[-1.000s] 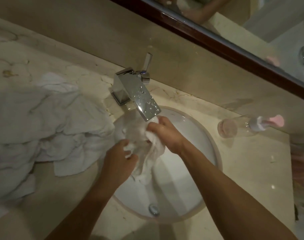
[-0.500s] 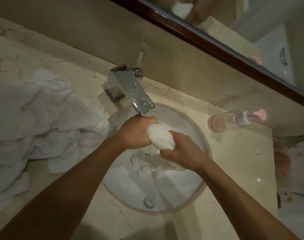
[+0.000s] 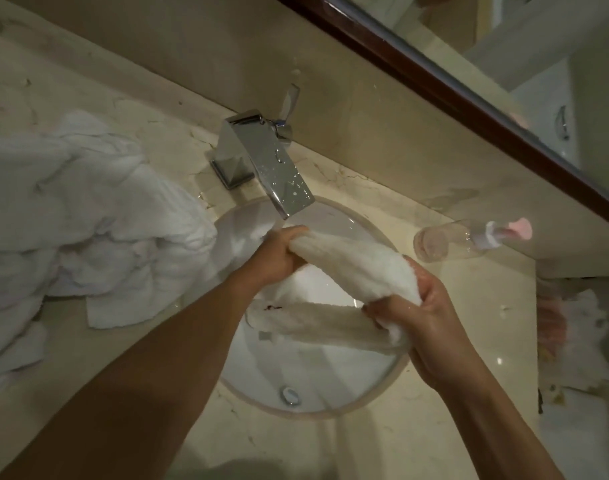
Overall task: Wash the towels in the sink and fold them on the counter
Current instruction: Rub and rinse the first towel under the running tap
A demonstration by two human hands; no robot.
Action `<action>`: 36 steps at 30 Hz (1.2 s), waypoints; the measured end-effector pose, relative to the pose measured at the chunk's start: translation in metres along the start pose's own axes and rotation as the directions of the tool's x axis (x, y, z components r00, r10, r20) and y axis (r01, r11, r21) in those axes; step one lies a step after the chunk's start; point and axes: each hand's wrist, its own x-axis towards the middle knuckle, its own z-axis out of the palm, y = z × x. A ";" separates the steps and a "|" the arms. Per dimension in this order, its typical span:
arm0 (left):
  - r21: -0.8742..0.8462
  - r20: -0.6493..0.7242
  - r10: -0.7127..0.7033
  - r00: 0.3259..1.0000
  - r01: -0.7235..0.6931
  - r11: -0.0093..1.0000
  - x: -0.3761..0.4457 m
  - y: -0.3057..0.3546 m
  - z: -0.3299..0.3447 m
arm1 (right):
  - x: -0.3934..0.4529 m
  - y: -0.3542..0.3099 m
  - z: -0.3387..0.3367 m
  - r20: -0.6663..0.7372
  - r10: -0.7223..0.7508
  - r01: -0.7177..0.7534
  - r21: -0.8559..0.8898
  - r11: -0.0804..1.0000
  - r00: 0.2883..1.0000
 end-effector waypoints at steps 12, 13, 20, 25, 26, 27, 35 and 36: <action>0.559 -0.101 0.038 0.994 0.025 0.829 -0.033 -0.046 -0.005 | 0.019 0.010 0.002 -0.004 -0.041 0.039 0.412 0.911 0.999; 0.532 -0.100 -0.032 0.994 0.081 0.843 -0.034 -0.042 -0.004 | 0.021 0.011 0.000 0.001 -0.050 0.045 0.422 0.906 0.999; 0.182 0.034 -0.197 0.980 0.188 0.965 -0.024 -0.042 0.003 | 0.021 0.007 0.001 0.173 -0.135 0.066 0.357 0.932 0.976; 0.263 -0.102 -0.214 0.972 0.233 0.936 -0.030 -0.040 -0.008 | 0.017 0.007 -0.011 0.170 -0.135 0.071 0.338 0.938 0.976; 0.287 -0.101 -0.222 0.970 0.242 0.927 -0.035 -0.037 -0.013 | 0.016 0.006 -0.014 0.172 -0.138 0.077 0.320 0.944 0.975; 0.316 -0.078 -0.252 0.964 0.264 0.911 -0.040 -0.034 -0.019 | 0.016 0.005 -0.016 0.178 -0.139 0.083 0.293 0.953 0.974; 0.090 0.090 0.173 0.981 -0.181 0.979 -0.092 0.072 -0.023 | 0.025 -0.014 0.010 0.352 -0.115 0.163 -0.108 0.981 0.929; 0.121 0.043 0.214 0.976 -0.218 0.968 -0.095 0.084 -0.025 | 0.026 -0.017 0.016 0.378 -0.126 0.195 -0.149 0.969 0.917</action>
